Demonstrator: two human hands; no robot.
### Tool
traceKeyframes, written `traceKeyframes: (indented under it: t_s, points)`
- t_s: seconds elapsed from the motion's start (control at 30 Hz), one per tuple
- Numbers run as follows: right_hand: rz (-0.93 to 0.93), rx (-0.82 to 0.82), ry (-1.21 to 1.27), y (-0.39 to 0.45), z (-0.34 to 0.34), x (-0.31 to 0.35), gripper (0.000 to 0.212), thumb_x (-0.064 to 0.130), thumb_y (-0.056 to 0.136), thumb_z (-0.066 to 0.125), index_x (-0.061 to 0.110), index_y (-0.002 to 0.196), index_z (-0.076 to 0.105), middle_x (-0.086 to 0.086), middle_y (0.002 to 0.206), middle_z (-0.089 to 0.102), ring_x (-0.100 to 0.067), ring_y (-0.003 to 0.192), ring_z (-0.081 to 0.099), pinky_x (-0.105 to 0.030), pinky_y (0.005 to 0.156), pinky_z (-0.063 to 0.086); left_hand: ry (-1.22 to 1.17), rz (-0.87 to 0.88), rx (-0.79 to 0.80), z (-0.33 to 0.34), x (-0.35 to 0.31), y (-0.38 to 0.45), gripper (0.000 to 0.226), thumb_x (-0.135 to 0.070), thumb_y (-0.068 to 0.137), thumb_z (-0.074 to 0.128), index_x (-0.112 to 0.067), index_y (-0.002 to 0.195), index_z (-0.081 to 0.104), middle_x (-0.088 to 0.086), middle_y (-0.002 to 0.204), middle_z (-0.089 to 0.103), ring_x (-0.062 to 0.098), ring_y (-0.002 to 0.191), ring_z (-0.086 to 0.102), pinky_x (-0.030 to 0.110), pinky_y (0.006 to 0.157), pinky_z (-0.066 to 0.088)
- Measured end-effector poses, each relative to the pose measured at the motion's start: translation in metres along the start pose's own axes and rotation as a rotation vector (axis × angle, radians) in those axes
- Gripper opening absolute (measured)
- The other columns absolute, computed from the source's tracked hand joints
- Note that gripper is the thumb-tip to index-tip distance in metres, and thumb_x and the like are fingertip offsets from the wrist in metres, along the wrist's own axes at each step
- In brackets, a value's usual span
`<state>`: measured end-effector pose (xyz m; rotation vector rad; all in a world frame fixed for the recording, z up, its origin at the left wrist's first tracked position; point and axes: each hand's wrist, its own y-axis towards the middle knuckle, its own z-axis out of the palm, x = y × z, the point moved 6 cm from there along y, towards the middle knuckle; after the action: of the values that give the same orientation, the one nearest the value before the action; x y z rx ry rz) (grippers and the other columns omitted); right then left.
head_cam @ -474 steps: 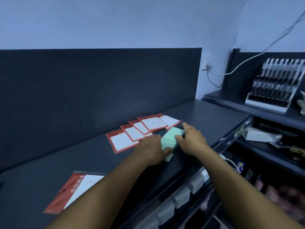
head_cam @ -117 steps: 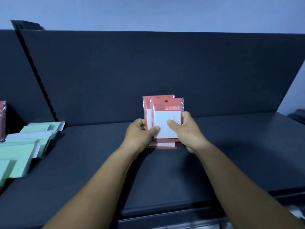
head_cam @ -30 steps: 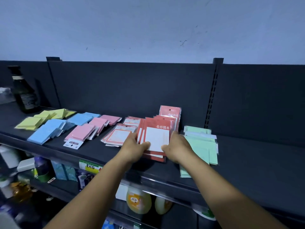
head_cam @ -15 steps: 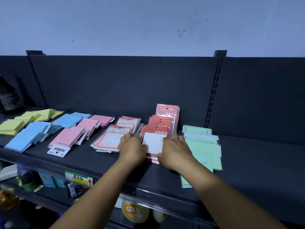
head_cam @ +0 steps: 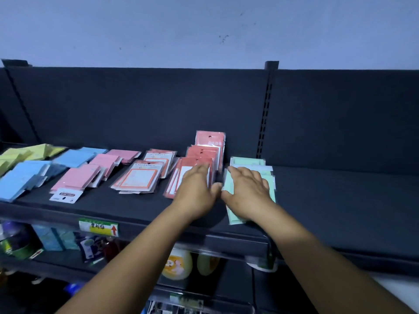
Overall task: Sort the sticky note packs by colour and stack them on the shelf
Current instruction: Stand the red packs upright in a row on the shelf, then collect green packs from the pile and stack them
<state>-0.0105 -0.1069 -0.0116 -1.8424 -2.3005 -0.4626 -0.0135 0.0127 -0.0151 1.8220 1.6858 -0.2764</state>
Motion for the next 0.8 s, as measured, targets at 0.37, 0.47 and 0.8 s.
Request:
traceKeyframes:
  t_s: [0.37,0.47,0.8]
  points:
    - [0.212,0.097,0.150,-0.028,-0.013,-0.084,0.091,0.039,0.082,0.069,0.024,0.152,0.013,0.000,0.153,0.030,-0.024,0.141,0.022,-0.038,0.112,0.028,-0.005,-0.004,0.232,0.052,-0.035,-0.020,0.078,-0.031,0.090,0.062,-0.017,0.152,0.018,0.006,0.155,0.025,0.023,0.138,0.033,0.033,0.110,0.030]
    - [0.240,0.143,0.225,-0.019,-0.008,-0.100,0.085,0.035,0.079,0.071,0.028,0.148,0.022,0.000,0.144,0.041,-0.024,0.136,0.029,-0.039,0.108,0.035,0.029,-0.049,0.285,0.062,-0.035,-0.015,0.078,-0.034,0.089,0.061,-0.016,0.151,0.018,0.007,0.151,0.029,0.026,0.135,0.036,0.034,0.107,0.034]
    - [0.202,0.225,0.449,0.039,-0.002,-0.140,0.066,0.016,0.078,0.070,0.031,0.133,0.038,0.009,0.116,0.060,-0.013,0.097,0.058,-0.019,0.065,0.044,-0.080,-0.243,0.301,0.080,-0.033,0.027,0.110,-0.045,0.066,0.081,-0.025,0.152,0.015,0.000,0.152,0.029,0.021,0.136,0.038,0.039,0.112,0.034]
